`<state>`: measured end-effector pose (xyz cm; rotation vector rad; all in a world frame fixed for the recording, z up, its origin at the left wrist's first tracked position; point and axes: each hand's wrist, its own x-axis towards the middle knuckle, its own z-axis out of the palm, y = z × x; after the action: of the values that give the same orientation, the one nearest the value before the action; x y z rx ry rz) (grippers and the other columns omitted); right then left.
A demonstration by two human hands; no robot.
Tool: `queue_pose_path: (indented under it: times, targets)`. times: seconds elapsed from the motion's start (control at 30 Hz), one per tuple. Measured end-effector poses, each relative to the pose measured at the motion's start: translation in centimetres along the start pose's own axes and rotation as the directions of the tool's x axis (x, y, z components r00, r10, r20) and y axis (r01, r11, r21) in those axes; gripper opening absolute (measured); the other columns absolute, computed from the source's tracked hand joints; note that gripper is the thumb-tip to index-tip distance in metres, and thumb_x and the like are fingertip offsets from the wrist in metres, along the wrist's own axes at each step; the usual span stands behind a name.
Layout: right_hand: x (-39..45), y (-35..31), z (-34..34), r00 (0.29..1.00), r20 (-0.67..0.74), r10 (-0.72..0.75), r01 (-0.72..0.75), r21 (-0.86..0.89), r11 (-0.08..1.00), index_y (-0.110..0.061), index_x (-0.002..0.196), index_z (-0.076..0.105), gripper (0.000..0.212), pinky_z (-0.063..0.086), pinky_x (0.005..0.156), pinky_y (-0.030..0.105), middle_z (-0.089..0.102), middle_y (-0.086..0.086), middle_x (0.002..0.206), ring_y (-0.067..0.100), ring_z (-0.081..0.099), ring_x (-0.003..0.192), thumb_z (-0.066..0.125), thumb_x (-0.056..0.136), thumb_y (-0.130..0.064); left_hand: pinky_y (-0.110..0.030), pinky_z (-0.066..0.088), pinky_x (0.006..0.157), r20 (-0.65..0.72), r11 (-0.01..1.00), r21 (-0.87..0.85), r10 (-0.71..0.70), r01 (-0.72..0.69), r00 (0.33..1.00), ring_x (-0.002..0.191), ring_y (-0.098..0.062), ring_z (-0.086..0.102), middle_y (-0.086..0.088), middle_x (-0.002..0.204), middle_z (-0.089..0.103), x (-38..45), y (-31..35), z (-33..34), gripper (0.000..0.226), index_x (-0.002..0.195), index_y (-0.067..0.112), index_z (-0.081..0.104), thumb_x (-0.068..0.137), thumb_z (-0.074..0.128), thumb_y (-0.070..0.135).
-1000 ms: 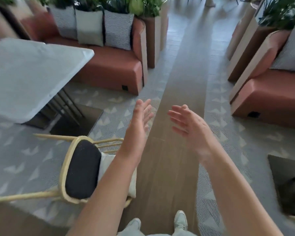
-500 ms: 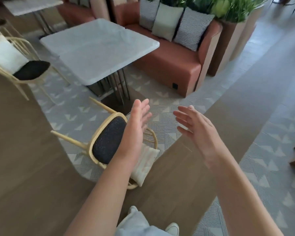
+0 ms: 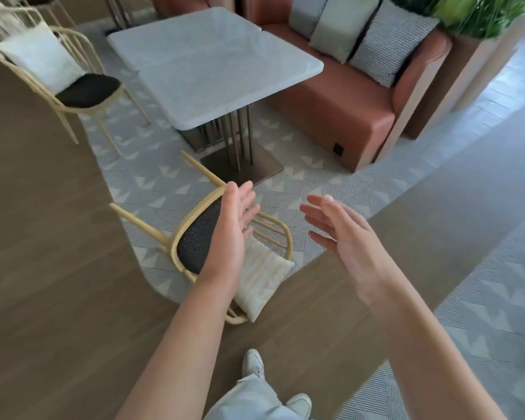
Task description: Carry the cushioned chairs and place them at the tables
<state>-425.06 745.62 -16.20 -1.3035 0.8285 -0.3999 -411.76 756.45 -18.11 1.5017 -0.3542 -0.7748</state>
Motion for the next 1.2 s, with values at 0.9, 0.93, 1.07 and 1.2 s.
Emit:
queue_pose_path:
  times: [0.9, 0.93, 1.07, 1.2]
  targets:
    - [11.8, -5.2, 7.5, 0.949, 0.313, -0.037, 0.058, -0.058, 0.997, -0.031, 0.114, 0.068, 0.023, 0.048, 0.107, 0.034, 0.071, -0.010, 0.119, 0.002, 0.062, 0.115, 0.049, 0.102, -0.039, -0.041, 0.032, 0.119, -0.286, 0.990, -0.100, 0.063, -0.095, 0.956, 0.129, -0.002, 0.054, 0.012, 0.147, 0.054, 6.8, 5.0, -3.5, 0.061, 0.145, 0.036, 0.050, 0.103, 0.018, 0.065]
    - [12.2, -5.0, 6.9, 0.940, 0.339, -0.031, 0.059, -0.074, 0.996, -0.033, 0.110, 0.069, 0.022, 0.048, 0.106, 0.034, 0.071, -0.010, 0.119, 0.001, 0.062, 0.114, 0.049, 0.102, -0.038, -0.042, 0.033, 0.118, -0.321, 0.990, -0.111, 0.052, -0.092, 0.946, 0.129, -0.002, 0.055, 0.012, 0.146, 0.055, 7.0, 4.8, -2.8, 0.061, 0.144, 0.035, 0.051, 0.103, 0.017, 0.064]
    - [14.4, -4.6, 2.8, 0.899, 0.438, 0.005, 0.065, -0.144, 0.987, -0.034, 0.107, 0.070, 0.022, 0.048, 0.105, 0.033, 0.071, -0.010, 0.119, 0.001, 0.062, 0.115, 0.049, 0.102, -0.039, -0.045, 0.031, 0.120, -0.423, 0.985, -0.156, 0.002, -0.075, 0.906, 0.131, -0.006, 0.054, 0.009, 0.149, 0.053, 7.7, 3.7, 1.8, 0.064, 0.148, 0.030, 0.049, 0.104, 0.016, 0.062]
    - [17.5, -4.9, -0.7, 0.851, 0.522, 0.061, 0.023, -0.153, 0.988, -0.024, 0.122, 0.067, 0.032, 0.048, 0.105, 0.031, 0.071, -0.009, 0.119, 0.005, 0.062, 0.117, 0.049, 0.102, -0.041, -0.043, 0.030, 0.120, -0.514, 0.981, -0.171, -0.009, -0.092, 0.858, 0.128, -0.003, 0.055, 0.009, 0.148, 0.053, 8.2, 2.7, 7.0, 0.061, 0.148, 0.031, 0.049, 0.104, 0.018, 0.061]
